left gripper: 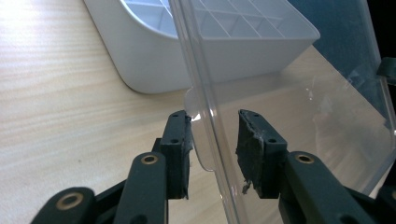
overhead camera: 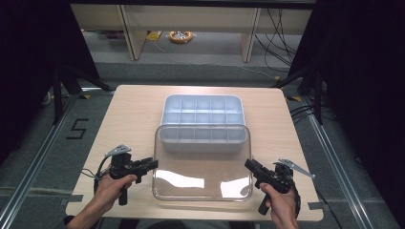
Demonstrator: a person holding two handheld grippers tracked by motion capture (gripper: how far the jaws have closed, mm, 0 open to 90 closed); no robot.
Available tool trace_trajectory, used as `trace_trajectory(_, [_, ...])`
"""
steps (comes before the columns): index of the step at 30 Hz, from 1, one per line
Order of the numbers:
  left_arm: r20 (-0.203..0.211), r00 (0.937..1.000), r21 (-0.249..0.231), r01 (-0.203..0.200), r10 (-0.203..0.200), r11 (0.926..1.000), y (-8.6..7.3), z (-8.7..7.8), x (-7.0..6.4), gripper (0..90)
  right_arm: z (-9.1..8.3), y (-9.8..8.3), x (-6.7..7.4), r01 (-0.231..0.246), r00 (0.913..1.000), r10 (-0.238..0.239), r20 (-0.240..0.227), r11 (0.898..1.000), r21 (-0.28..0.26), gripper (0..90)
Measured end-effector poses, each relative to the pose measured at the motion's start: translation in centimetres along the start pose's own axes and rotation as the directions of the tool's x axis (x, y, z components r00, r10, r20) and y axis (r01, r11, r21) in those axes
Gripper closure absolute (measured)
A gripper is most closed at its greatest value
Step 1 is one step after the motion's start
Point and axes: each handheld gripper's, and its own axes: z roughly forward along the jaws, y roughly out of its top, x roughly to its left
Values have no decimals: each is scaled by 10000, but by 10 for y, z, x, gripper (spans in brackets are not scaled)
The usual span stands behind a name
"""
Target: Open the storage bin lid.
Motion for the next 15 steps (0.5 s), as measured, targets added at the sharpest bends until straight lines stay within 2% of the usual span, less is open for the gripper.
trace_trajectory(4, [-27, 10000, 98, 3, -2, 10000, -5, -1, -1, 636, -3, -6, -1, -12, 9998, 9, 179, 9999, 129, 677])
trace_trajectory(8, [-89, 10000, 183, -8, 9, 9998, -10, -2, -1, 636, -6, -12, 0, -45, 9999, 42, 156, 9998, 196, 676])
trace_trajectory(9, [-100, 9999, 190, 13, -11, 9998, -12, -2, -1, 636, -7, -14, 1, -241, 9997, 242, -45, 9995, 210, 673])
trace_trajectory(10, [-50, 10000, 221, 26, -25, 9998, -13, -2, 0, 635, -10, -15, 5, -598, 9982, 592, 139, 9970, 494, 673])
trace_trajectory(11, [-37, 10000, 221, 49, -48, 9997, -14, -2, 0, 635, -9, -17, 3, -459, 9989, 462, -75, 9983, 362, 671])
trace_trajectory(12, [-43, 10000, 258, 73, -72, 9996, -16, -3, 0, 634, -9, -18, 1, -121, 9999, 122, -31, 9995, 284, 668])
trace_trajectory(15, [-8, 9999, 365, 101, -101, 9993, -19, -3, 1, 635, -9, -21, 0, -400, 9992, 401, -19, 9986, 357, 667])
